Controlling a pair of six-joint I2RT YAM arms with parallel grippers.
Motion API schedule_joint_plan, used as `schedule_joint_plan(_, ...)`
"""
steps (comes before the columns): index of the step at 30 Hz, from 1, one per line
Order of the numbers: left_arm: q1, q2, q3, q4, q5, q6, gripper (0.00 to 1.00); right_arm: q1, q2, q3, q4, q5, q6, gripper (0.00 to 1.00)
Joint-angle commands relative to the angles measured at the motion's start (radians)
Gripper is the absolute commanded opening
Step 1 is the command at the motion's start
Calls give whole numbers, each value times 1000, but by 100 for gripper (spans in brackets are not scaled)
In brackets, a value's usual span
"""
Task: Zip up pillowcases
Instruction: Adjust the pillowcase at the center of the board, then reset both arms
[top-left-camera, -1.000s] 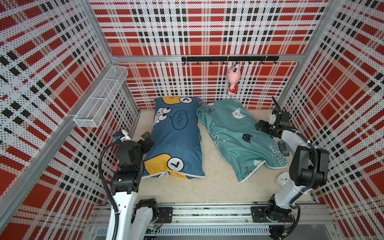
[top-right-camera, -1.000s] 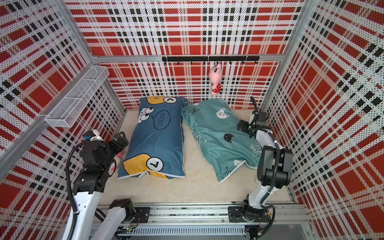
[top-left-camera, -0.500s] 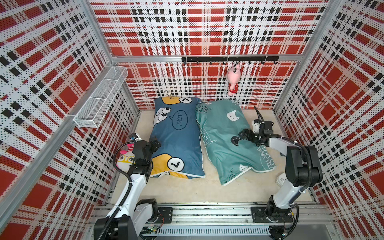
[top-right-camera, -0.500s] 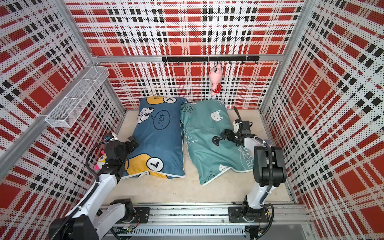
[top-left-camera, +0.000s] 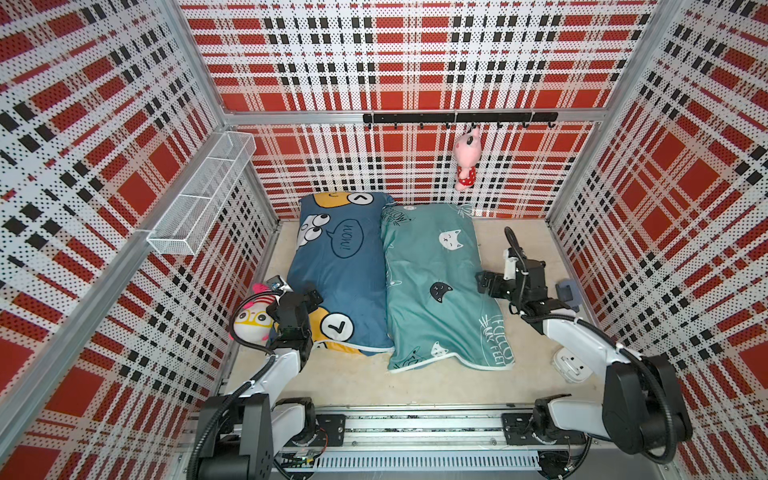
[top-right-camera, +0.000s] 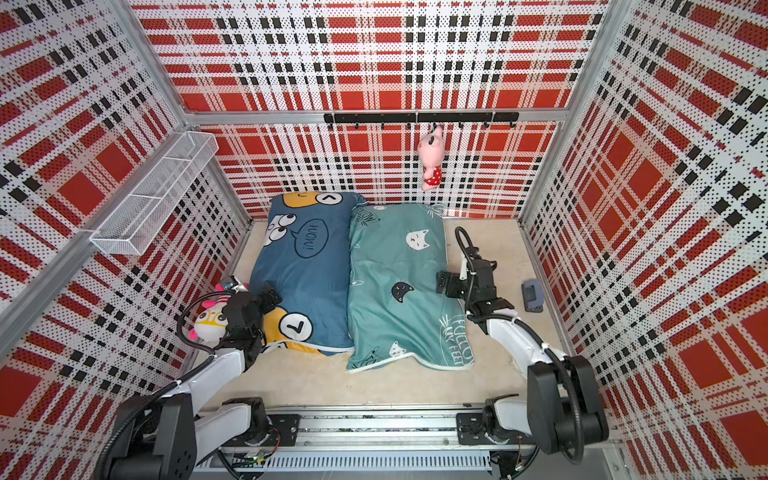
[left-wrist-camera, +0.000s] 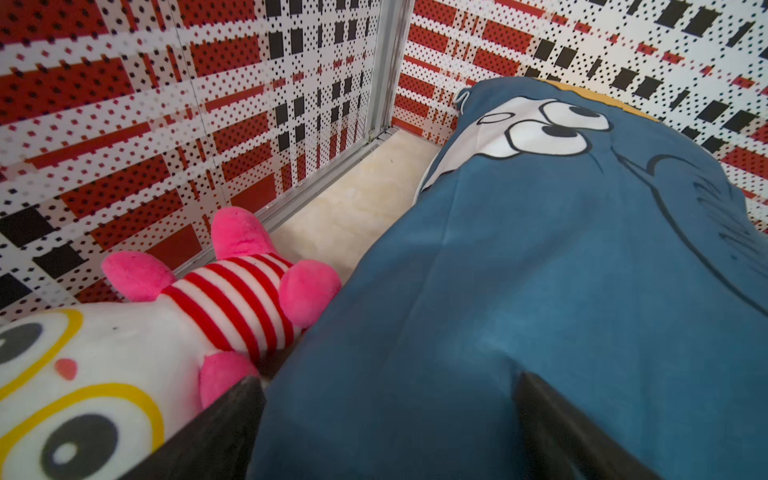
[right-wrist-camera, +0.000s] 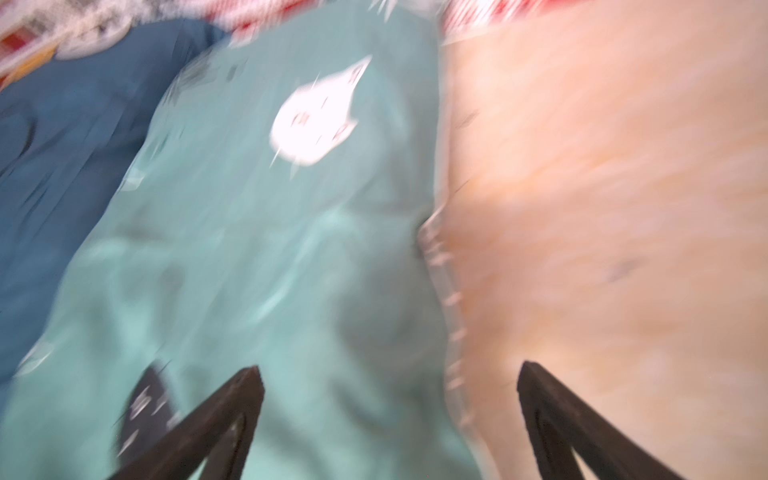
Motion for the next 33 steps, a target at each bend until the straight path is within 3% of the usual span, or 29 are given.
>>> schedule_joint_plan(1,-27,57,-40,208,-38,70,98,-52,38,-101,227,224,-134,100)
schedule_joint_plan(3,-44,121,-54,324,-29,96,98,-54,82,-138,352,297,-195,100)
schedule_joint_plan(7,-93,216,-4,391,-59,189,98,-54,179,-241,688,324,-274,100)
schedule_joint_plan(8,-94,243,16,393,-49,200,98,-55,173,-238,675,332,-275,100)
schedule_joint_plan(11,-99,293,52,409,-34,227,98,-65,209,-290,833,286,-274,100)
schedule_joint_plan(15,-116,322,50,492,-38,253,98,-72,298,-426,1196,272,-284,100)
schedule_joint_plan(26,-166,264,-54,633,-73,307,98,-92,293,-448,1218,236,-266,100)
schedule_joint_plan(30,-105,316,10,577,-21,272,98,-92,290,-432,1181,273,-257,100)
schedule_joint_plan(33,-54,415,-60,828,55,252,98,-92,290,-421,1161,294,-247,100)
